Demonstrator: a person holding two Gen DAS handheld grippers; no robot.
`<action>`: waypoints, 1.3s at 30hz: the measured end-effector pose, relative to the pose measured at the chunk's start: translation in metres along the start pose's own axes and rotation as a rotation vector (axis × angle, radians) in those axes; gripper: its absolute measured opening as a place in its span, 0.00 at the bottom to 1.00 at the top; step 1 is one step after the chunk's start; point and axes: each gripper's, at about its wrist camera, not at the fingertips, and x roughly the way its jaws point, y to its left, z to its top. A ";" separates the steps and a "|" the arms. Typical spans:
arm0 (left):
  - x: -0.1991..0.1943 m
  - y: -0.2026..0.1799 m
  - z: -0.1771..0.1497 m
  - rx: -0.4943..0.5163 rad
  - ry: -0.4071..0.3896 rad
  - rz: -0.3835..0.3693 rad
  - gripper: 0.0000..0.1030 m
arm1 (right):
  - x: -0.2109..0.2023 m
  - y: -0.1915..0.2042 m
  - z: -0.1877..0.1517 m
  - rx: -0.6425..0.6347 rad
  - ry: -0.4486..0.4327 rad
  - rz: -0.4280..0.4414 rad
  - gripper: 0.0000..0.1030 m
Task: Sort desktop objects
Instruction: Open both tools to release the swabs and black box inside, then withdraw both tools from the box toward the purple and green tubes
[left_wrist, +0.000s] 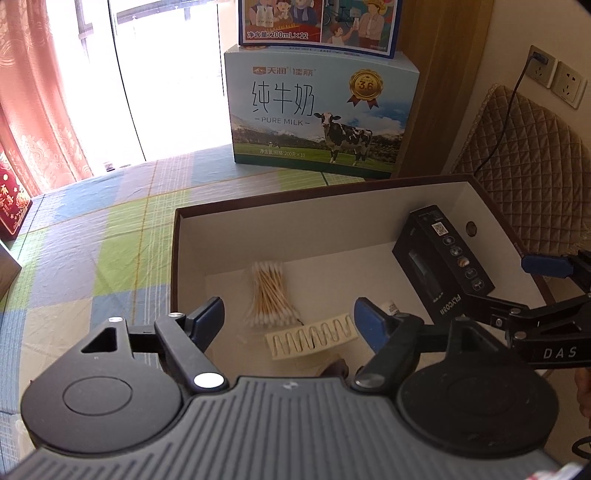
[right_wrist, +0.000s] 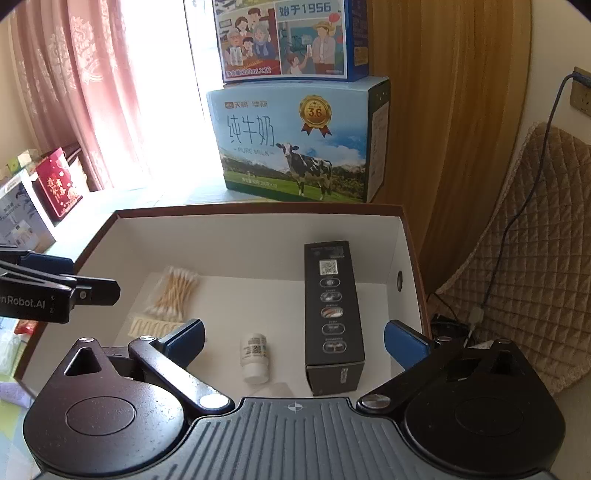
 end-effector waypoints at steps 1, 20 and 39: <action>-0.004 0.000 -0.002 -0.003 -0.002 0.001 0.72 | -0.003 0.001 -0.001 0.001 -0.001 0.001 0.98; -0.067 0.005 -0.043 -0.017 -0.040 -0.001 0.75 | -0.056 0.025 -0.026 0.003 -0.028 0.012 0.98; -0.128 0.044 -0.104 -0.056 -0.055 0.015 0.79 | -0.098 0.084 -0.064 -0.040 -0.041 0.044 0.98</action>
